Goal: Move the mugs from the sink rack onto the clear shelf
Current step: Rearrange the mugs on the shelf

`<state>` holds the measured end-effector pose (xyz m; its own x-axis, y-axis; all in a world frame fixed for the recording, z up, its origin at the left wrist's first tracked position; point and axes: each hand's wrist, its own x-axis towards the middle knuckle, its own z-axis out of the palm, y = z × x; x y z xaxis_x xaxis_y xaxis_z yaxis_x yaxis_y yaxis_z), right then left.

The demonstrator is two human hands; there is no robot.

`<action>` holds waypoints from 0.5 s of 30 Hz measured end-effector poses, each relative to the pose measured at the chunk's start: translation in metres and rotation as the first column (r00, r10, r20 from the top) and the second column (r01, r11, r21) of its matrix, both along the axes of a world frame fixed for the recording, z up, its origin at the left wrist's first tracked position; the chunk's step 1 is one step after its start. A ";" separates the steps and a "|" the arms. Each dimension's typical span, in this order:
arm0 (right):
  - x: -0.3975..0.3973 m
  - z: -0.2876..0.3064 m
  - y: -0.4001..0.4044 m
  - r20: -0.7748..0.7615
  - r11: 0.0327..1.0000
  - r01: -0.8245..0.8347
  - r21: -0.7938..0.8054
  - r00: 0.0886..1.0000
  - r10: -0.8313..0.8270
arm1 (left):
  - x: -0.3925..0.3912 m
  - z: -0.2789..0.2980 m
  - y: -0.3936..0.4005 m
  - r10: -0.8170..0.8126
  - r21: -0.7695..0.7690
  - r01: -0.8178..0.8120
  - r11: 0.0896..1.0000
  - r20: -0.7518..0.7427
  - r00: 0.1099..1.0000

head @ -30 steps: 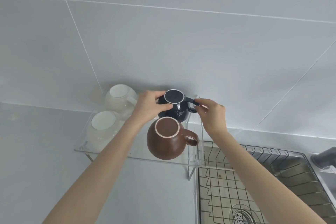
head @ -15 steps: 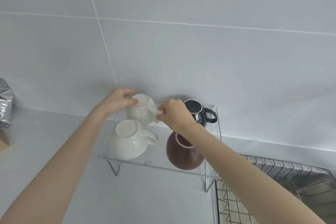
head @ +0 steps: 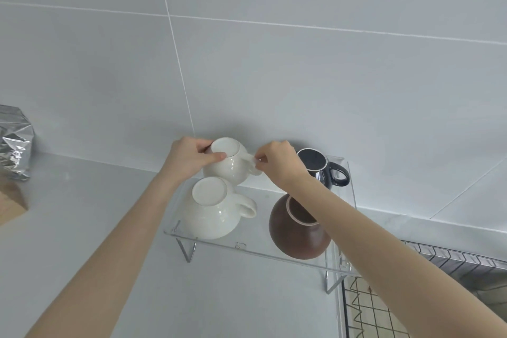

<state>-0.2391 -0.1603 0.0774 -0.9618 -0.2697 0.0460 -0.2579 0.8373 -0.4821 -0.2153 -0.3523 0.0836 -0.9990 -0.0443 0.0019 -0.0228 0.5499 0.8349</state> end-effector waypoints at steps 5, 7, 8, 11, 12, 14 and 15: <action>-0.001 -0.002 0.002 -0.011 0.999 0.001 -0.032 1.000 -0.001 | 0.000 -0.004 0.003 0.043 0.016 -0.043 0.999 -0.025 0.999; 0.001 -0.005 0.002 -0.035 0.999 0.002 -0.036 0.999 -0.003 | -0.001 -0.005 0.002 0.046 0.008 -0.045 0.999 -0.017 0.999; 0.001 -0.007 0.002 -0.048 0.999 0.000 -0.033 0.999 -0.002 | -0.002 -0.006 0.002 0.045 0.000 -0.045 0.999 -0.019 0.999; 0.001 -0.009 0.000 -0.049 1.000 0.002 -0.009 0.999 -0.002 | -0.002 -0.006 0.001 0.057 -0.009 -0.057 0.998 -0.011 0.998; 0.000 -0.009 0.000 -0.055 1.000 -0.007 0.002 0.998 0.007 | -0.003 -0.007 0.001 0.053 -0.011 -0.054 0.999 -0.015 0.998; 0.001 -0.007 -0.001 -0.041 0.999 -0.016 0.027 0.999 0.018 | -0.002 -0.007 0.000 0.053 -0.027 -0.053 0.998 -0.012 0.999; 0.003 -0.005 0.000 -0.028 1.000 -0.019 0.021 0.999 0.019 | -0.001 -0.004 0.002 0.054 -0.040 -0.054 0.998 0.005 0.999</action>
<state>-0.2362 -0.1604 0.0725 -0.9550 -0.2890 0.0672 -0.2869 0.8418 -0.4572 -0.2163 -0.3505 0.0799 -0.9952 -0.0981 -0.0009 -0.0580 0.5802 0.8124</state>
